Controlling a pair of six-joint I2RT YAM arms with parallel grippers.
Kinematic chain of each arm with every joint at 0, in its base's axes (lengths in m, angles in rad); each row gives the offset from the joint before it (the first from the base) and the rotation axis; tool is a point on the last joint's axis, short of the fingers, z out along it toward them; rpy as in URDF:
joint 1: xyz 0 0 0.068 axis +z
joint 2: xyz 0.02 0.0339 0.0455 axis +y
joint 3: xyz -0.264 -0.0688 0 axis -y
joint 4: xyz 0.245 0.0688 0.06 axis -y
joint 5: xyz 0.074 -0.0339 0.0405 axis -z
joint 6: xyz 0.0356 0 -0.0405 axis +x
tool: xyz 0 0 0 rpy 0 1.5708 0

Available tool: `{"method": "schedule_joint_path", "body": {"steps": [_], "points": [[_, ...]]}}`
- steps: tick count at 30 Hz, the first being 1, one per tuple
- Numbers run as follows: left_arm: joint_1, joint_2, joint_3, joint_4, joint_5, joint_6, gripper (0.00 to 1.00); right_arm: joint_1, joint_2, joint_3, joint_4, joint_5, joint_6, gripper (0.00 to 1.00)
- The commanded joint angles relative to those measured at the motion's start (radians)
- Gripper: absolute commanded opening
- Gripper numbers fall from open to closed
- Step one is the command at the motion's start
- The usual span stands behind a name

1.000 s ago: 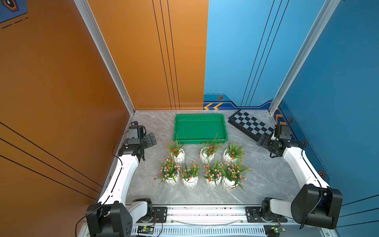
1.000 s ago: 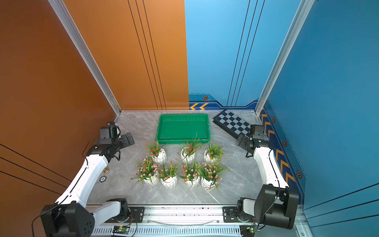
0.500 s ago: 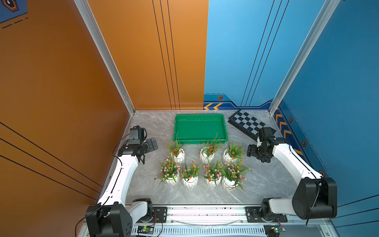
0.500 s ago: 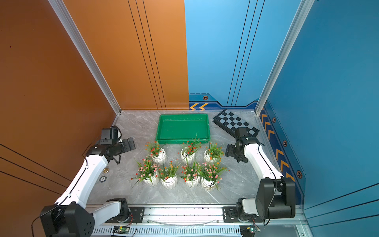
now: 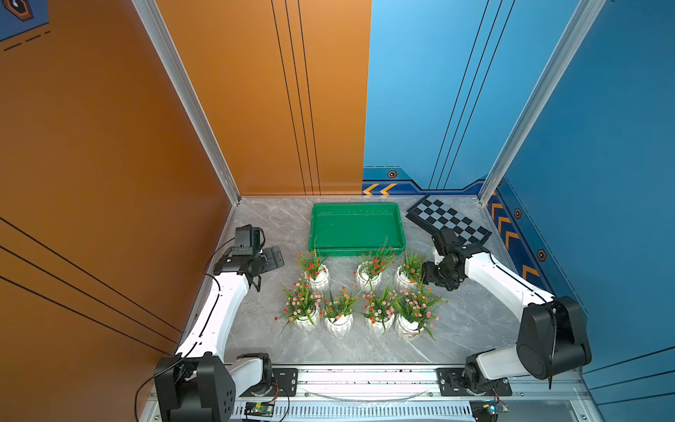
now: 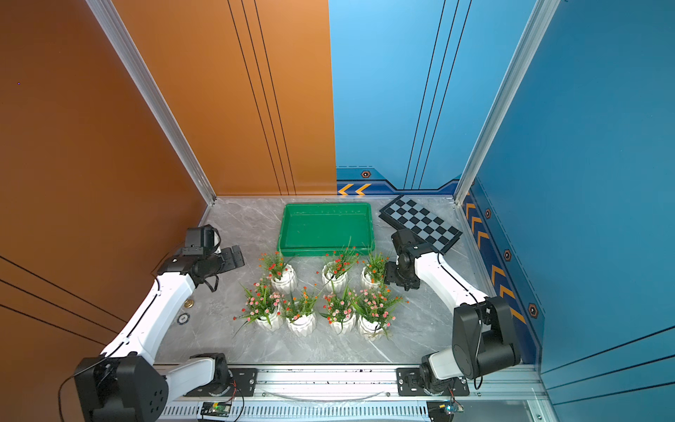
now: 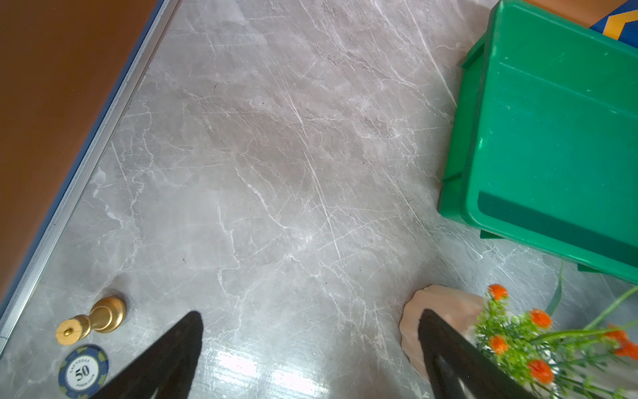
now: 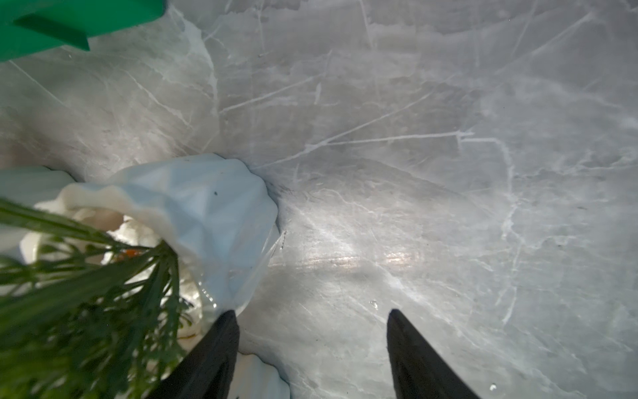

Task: Put the potted gypsophila into the storage box
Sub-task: Pick up the baby's breath potted plant from the center of the board.

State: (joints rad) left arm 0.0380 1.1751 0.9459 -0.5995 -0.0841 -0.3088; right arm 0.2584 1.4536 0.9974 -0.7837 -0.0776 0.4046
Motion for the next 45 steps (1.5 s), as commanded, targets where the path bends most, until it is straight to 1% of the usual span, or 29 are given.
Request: {"method": "schedule_joint_path", "body": {"steps": [1, 16, 20, 23, 30, 37, 45], "points": [[-0.009, -0.003, -0.004, -0.025, 0.011, -0.013, 0.98, 0.022, 0.013, 0.041, 0.024, -0.023, 0.022, 0.69], [-0.018, -0.008, -0.018, -0.025, 0.004, -0.016, 0.98, 0.042, -0.008, 0.074, 0.054, -0.093, 0.040, 0.68], [-0.019, -0.009, -0.026, -0.025, 0.002, -0.018, 0.98, 0.047, 0.018, 0.068, 0.079, -0.120, 0.045, 0.67], [-0.020, -0.012, -0.030, -0.025, 0.003, -0.019, 0.98, 0.059, 0.045, 0.058, 0.100, -0.112, 0.046, 0.65], [-0.021, -0.012, -0.036, -0.024, 0.003, -0.019, 0.98, 0.077, 0.100, 0.052, 0.142, -0.106, 0.048, 0.58], [-0.025, -0.015, -0.044, -0.025, 0.001, -0.024, 0.98, 0.092, 0.128, 0.061, 0.143, -0.079, 0.037, 0.45], [-0.027, -0.017, -0.045, -0.025, 0.001, -0.025, 0.98, 0.101, 0.104, 0.070, 0.135, -0.049, 0.034, 0.32]]}}
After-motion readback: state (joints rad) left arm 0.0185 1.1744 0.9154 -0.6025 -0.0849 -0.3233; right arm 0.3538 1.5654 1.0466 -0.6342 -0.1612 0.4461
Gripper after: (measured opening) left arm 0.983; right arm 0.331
